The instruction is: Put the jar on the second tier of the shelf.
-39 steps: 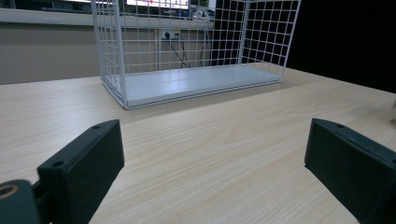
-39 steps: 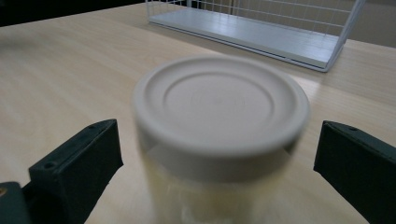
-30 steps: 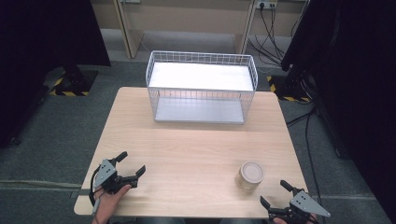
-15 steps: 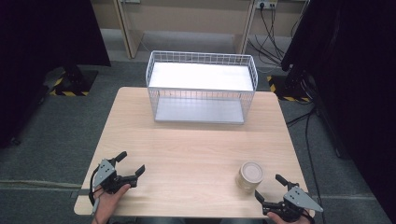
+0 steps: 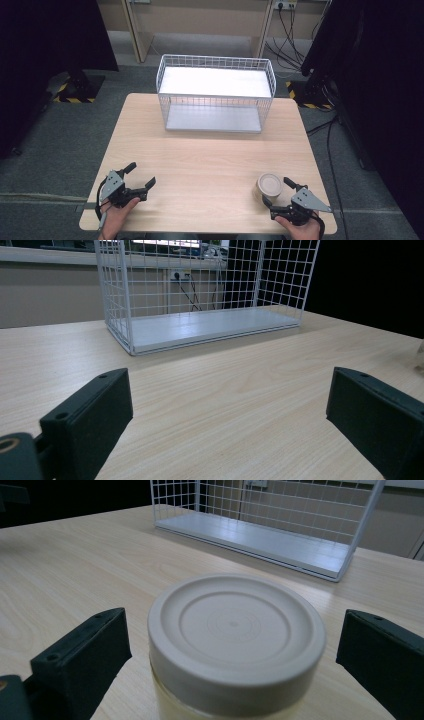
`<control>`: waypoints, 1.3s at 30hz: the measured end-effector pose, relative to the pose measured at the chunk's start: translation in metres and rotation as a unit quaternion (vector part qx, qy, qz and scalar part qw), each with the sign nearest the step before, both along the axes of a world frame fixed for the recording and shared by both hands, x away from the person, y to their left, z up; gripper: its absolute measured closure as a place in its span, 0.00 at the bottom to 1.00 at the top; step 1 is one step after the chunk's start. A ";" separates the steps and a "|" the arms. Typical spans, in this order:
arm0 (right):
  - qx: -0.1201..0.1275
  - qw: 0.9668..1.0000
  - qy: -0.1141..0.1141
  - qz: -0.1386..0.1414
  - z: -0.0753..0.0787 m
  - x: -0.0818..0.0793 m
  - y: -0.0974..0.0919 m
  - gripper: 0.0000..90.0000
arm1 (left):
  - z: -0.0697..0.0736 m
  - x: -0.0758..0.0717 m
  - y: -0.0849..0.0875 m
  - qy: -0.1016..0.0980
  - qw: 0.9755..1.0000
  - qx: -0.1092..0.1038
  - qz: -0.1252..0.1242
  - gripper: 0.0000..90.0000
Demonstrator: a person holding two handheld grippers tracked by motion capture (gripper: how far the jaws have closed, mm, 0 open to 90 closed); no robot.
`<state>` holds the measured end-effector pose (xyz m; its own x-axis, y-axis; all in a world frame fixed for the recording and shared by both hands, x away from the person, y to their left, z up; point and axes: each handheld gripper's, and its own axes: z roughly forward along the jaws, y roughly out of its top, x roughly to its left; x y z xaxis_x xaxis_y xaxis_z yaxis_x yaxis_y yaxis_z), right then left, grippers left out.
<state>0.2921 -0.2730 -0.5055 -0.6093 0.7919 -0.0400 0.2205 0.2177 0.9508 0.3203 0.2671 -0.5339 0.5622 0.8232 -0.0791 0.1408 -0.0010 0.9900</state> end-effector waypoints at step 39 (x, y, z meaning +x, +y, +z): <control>0.002 1.000 -0.015 -0.016 0.007 0.026 0.026 0.13 | 0.000 0.000 0.000 0.000 1.000 0.002 -0.004 0.05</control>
